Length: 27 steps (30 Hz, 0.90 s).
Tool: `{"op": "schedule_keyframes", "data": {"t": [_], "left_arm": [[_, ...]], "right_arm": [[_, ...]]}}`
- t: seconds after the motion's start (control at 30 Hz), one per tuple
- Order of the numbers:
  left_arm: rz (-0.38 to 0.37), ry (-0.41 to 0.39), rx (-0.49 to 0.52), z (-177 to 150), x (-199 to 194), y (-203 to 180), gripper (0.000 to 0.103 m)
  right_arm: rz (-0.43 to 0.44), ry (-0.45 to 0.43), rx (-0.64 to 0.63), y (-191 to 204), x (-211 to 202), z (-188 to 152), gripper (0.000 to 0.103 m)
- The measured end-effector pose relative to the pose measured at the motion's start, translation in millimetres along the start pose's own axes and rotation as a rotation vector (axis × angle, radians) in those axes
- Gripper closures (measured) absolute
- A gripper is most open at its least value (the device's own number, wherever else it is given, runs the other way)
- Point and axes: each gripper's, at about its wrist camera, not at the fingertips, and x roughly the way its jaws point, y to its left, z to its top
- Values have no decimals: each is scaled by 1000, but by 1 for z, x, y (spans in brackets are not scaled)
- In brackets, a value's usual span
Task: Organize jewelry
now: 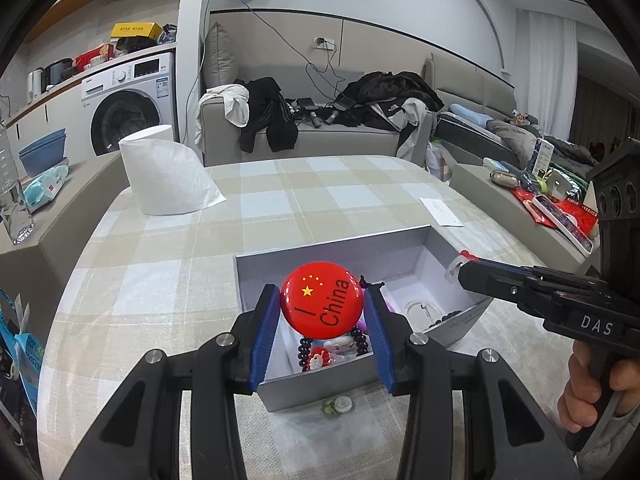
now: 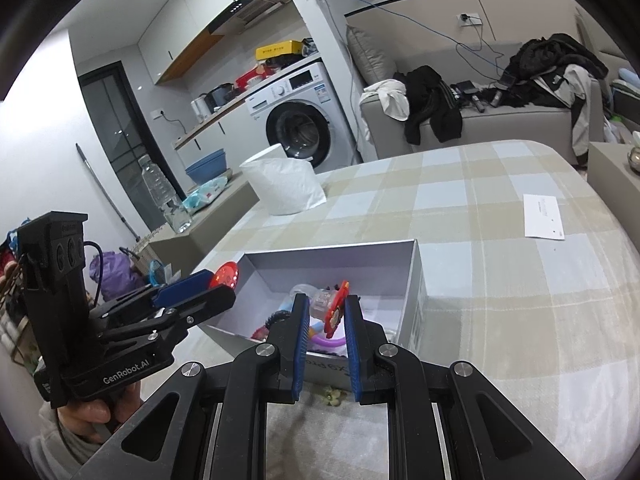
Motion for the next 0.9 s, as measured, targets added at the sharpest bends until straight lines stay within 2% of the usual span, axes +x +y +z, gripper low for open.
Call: {"op": "schedule_keyframes", "data": {"t": [0.37, 0.4, 0.47, 0.5, 0.57, 0.63, 0.67, 0.77, 0.83, 0.9], "left_arm": [[10, 18, 14, -3, 3, -2, 65], [4, 16, 7, -3, 1, -2, 65], [-18, 25, -10, -2, 1, -1, 65], [-28, 34, -17, -1, 1, 0, 64], [-28, 43, -24, 1, 0, 0, 53], [-20, 32, -27, 1, -5, 0, 33], [-23, 23, -29, -1, -8, 0, 30], [-51, 6, -31, -3, -18, 0, 17], [-45, -5, -35, -4, -24, 0, 4], [-40, -14, -46, -9, -29, 0, 1]], "right_arm": [[-16, 9, -12, 1, 3, -3, 82], [-22, 8, -18, 3, 2, -3, 79], [-23, -3, -29, 5, -1, -3, 58], [-17, -9, -34, 7, -4, -4, 52], [-10, -13, -51, 9, -7, -4, 38], [-11, -9, -66, 12, -10, -4, 26], [-14, -10, -69, 12, -11, -4, 19], [-20, -22, -61, 12, -18, -5, 5], [-35, -30, -59, 10, -24, -7, 1], [-46, -26, -55, 8, -26, -8, 0]]}}
